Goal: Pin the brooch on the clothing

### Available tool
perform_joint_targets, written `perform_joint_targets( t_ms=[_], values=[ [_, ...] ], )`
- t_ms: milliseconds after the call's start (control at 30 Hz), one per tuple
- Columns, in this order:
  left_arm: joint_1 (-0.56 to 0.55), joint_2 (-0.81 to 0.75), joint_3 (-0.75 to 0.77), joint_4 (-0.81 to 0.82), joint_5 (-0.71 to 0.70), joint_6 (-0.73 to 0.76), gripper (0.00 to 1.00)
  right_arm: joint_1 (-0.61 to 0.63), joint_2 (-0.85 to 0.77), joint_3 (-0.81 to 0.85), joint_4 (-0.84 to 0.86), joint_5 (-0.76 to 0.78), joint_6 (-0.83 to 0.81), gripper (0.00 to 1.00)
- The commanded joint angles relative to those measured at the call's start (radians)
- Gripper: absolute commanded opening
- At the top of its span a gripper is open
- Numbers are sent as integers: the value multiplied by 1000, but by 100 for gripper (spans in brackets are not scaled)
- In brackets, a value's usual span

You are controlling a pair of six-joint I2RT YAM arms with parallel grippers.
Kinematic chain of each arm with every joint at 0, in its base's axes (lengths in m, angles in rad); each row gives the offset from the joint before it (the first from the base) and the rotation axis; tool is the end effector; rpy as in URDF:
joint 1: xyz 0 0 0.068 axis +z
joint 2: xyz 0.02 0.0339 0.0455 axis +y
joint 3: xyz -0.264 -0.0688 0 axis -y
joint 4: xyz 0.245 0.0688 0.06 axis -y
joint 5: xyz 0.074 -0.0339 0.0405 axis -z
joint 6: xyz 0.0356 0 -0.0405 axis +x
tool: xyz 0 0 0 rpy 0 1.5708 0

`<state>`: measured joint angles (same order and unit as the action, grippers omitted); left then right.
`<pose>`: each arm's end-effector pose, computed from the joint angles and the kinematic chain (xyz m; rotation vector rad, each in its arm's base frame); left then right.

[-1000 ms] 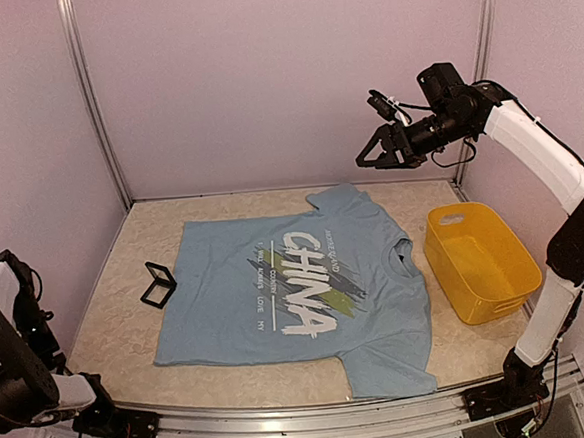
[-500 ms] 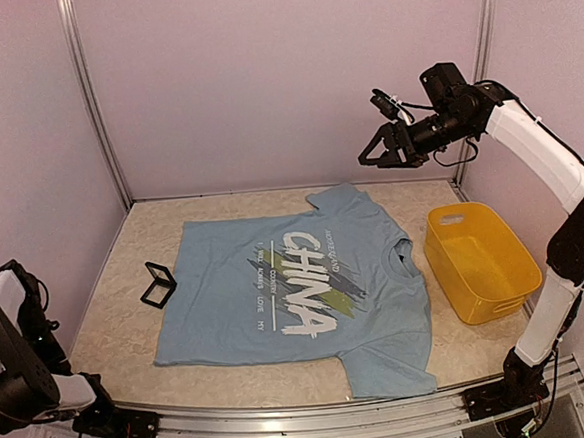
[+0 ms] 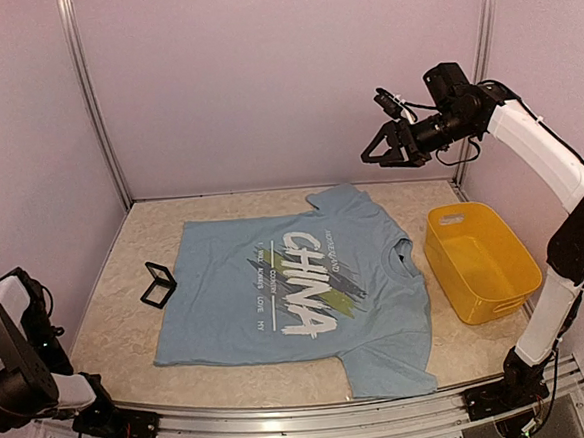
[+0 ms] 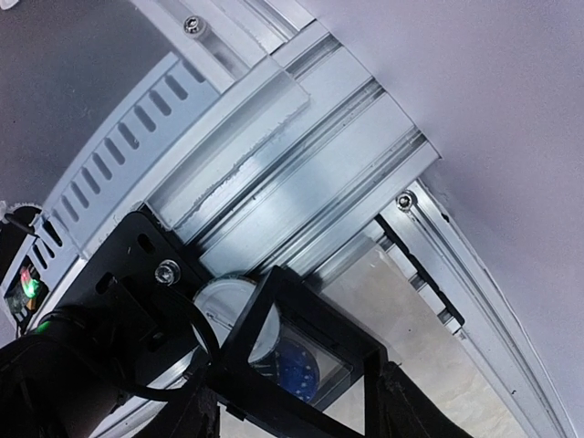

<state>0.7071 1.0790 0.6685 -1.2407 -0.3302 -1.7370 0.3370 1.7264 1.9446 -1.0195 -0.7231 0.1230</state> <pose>0.0953 0.0967 0.1961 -2.8202 1.0469 0.4958 0.3293 0.1403 0.4136 -0.6062 2.2882 1.0776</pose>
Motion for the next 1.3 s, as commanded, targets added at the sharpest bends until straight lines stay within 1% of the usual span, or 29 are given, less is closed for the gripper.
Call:
perform_joint_targets(
  t_ms=[0,200,333,400,667,833,1167,1267],
  values=[
    [8,-13,-13,21,-19,30,53,-14,-2,1,5,-11,6,87],
    [8,-8,-14,27,-8,42,51,-18,-2,5,4,-9,3,87],
    [6,0,-10,52,8,58,43,-20,2,7,5,-11,5,88],
    [-3,12,-6,57,21,66,41,-20,2,9,4,-10,4,88],
    [-116,32,9,43,8,3,33,-27,7,11,10,-21,6,87],
    [-161,47,19,46,10,-21,32,-36,4,8,10,-25,7,88],
    [-211,100,52,75,16,-24,31,-48,1,3,13,-36,10,88],
    [-230,122,60,81,18,-27,28,-51,0,4,16,-36,12,87]
  ],
)
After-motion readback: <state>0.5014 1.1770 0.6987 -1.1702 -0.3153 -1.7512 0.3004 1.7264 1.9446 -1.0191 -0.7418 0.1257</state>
